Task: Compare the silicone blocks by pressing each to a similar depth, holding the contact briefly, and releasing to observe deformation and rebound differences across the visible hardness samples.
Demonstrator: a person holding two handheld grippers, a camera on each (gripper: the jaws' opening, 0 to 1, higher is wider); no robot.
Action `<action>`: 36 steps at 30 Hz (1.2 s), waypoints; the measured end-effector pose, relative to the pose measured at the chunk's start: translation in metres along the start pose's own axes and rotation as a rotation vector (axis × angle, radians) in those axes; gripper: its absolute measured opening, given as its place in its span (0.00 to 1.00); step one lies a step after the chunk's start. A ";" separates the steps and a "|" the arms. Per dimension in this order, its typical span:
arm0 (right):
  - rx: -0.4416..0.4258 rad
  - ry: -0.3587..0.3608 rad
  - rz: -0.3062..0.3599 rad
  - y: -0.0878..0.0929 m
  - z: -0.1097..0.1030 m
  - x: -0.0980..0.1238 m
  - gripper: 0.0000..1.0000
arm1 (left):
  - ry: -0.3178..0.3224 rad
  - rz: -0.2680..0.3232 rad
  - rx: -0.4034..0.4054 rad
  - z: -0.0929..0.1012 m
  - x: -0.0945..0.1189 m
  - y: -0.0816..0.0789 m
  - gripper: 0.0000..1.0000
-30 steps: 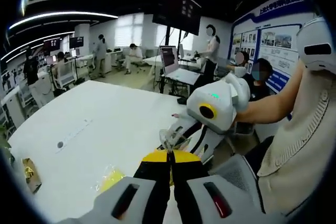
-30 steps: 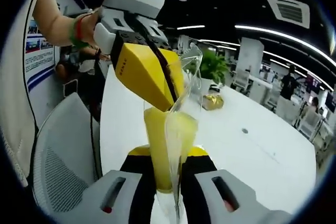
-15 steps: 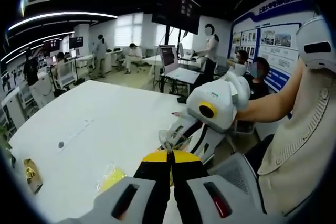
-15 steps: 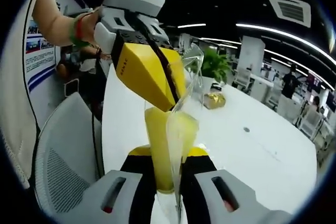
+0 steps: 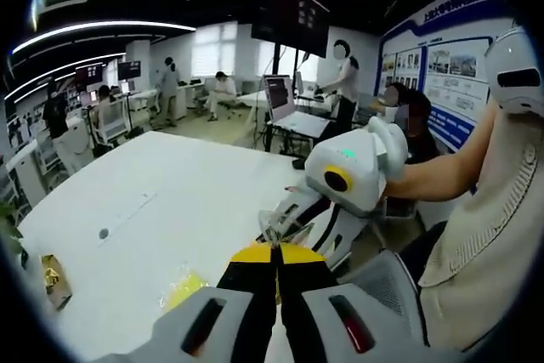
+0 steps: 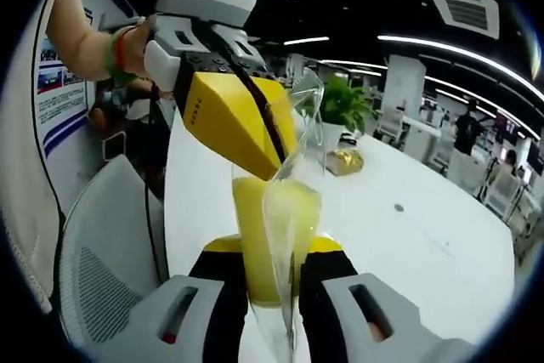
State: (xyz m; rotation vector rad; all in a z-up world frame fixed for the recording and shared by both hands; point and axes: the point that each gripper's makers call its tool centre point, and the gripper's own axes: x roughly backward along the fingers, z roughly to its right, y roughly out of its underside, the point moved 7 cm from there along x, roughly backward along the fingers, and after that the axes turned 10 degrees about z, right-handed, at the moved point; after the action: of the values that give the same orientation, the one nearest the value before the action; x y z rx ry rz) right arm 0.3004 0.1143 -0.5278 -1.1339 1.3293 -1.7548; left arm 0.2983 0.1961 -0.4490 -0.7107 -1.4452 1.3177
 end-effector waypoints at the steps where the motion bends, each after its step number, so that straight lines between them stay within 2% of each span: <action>1: -0.001 -0.004 0.001 0.000 0.000 0.000 0.19 | 0.002 0.000 0.004 0.000 0.000 0.000 0.00; 5: 0.011 -0.020 0.001 0.001 0.000 0.002 0.21 | 0.011 -0.007 0.009 0.001 -0.002 0.001 0.00; 7: -0.025 -0.027 -0.016 0.003 -0.001 0.003 0.22 | 0.013 -0.008 0.007 0.001 -0.003 0.002 0.00; 18: -0.002 -0.024 -0.030 0.009 -0.004 0.007 0.27 | 0.036 -0.033 0.022 0.000 -0.010 0.008 0.00; 22: -0.021 -0.001 0.027 0.003 -0.002 0.008 0.34 | 0.041 -0.036 0.040 0.000 -0.014 0.012 0.00; 28: -0.043 0.043 0.043 0.008 0.001 0.016 0.49 | 0.039 -0.038 0.093 -0.003 -0.020 0.017 0.00; 31: -0.073 0.082 0.050 0.011 0.004 0.026 0.58 | 0.035 -0.034 0.117 -0.006 -0.024 0.020 0.00; 33: -0.106 0.126 0.040 0.019 0.007 0.040 0.61 | 0.026 -0.033 0.142 -0.010 -0.029 0.025 0.00; 34: -0.104 0.132 0.033 0.022 0.007 0.045 0.64 | 0.018 -0.031 0.156 -0.012 -0.031 0.026 0.00; 36: -0.153 0.171 0.032 0.030 0.005 0.058 0.71 | 0.016 -0.029 0.185 -0.016 -0.037 0.032 0.00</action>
State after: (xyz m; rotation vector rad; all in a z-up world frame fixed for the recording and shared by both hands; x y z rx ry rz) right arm 0.2814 0.0531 -0.5420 -1.0559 1.5983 -1.7840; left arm 0.3181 0.1755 -0.4920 -0.5750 -1.2970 1.3987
